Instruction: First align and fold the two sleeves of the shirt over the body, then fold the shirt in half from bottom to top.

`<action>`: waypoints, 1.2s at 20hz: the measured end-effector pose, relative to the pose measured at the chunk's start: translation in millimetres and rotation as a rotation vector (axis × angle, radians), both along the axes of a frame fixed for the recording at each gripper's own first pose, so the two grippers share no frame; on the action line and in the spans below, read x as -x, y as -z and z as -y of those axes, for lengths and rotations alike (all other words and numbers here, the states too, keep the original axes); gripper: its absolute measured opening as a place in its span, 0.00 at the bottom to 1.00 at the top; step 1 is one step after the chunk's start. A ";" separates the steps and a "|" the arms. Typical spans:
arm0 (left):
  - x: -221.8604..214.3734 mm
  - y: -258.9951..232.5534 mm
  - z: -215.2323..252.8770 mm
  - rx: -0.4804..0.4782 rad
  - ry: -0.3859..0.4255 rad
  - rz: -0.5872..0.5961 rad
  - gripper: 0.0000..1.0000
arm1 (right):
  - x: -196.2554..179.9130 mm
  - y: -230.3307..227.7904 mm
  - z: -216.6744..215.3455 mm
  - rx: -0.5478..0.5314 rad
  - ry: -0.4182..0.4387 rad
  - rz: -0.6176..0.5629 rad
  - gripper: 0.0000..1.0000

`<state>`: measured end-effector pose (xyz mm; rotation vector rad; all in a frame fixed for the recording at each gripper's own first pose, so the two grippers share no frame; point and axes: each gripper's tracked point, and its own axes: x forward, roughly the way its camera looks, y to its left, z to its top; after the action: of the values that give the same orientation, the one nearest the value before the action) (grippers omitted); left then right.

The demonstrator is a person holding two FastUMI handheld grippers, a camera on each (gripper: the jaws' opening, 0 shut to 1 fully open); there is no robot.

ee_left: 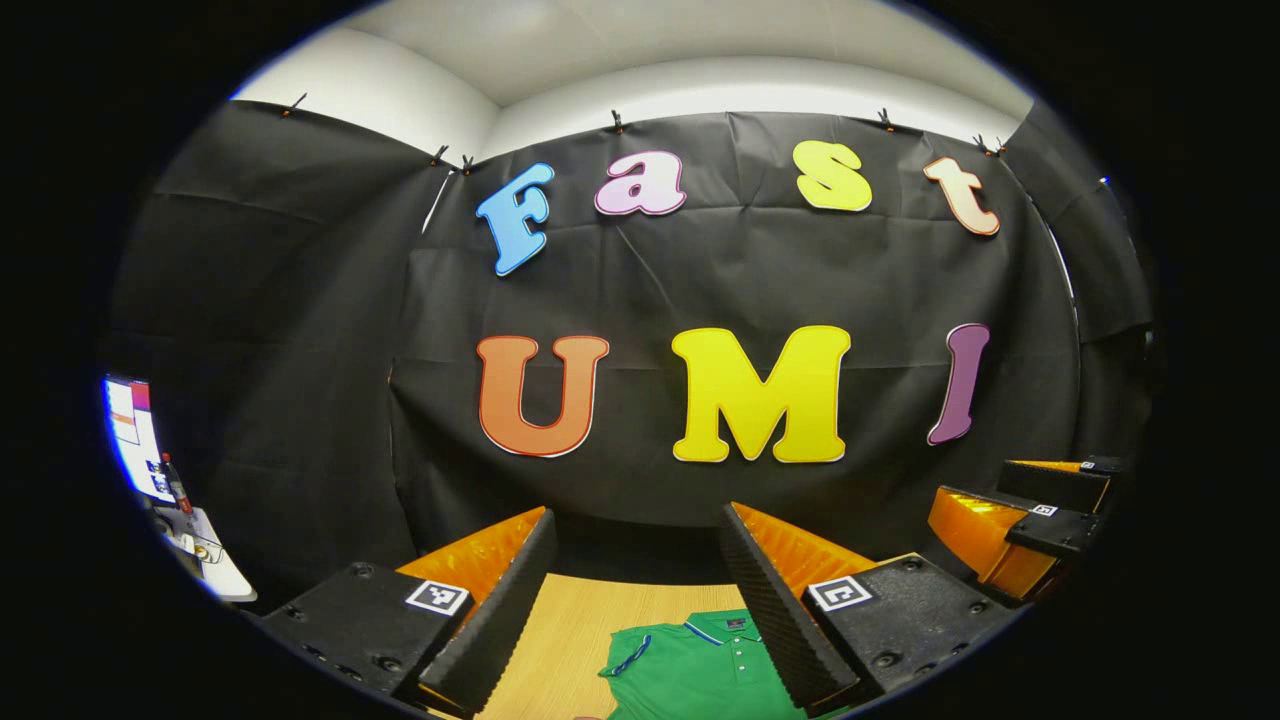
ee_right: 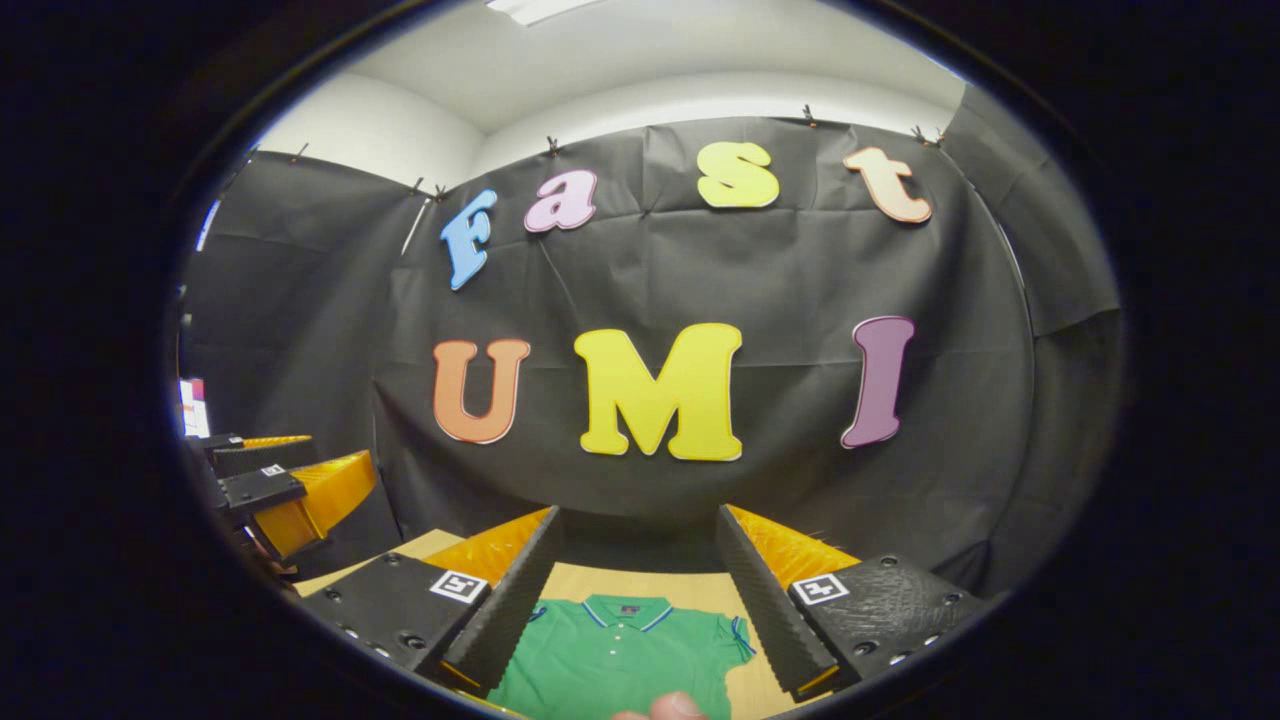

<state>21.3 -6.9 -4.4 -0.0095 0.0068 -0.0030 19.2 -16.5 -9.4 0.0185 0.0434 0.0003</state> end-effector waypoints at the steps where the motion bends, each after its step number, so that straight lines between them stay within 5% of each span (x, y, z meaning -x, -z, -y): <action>1: -1.2 0.8 0.7 -0.001 0.000 -0.002 1.00 | -1.0 1.1 2.3 -0.001 0.001 -0.003 0.94; 13: -5.2 10.7 26.3 -0.025 0.026 -0.001 1.00 | -15.0 41.4 52.1 0.022 0.028 -0.092 0.96; 24: -23.4 25.8 46.5 -0.028 0.027 -0.058 1.00 | -48.4 178.5 108.7 0.047 0.015 -0.388 0.95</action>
<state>44.7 -53.3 -30.2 0.0188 0.0650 -0.0293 67.6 -125.2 -188.0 -0.0282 0.4308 -0.0189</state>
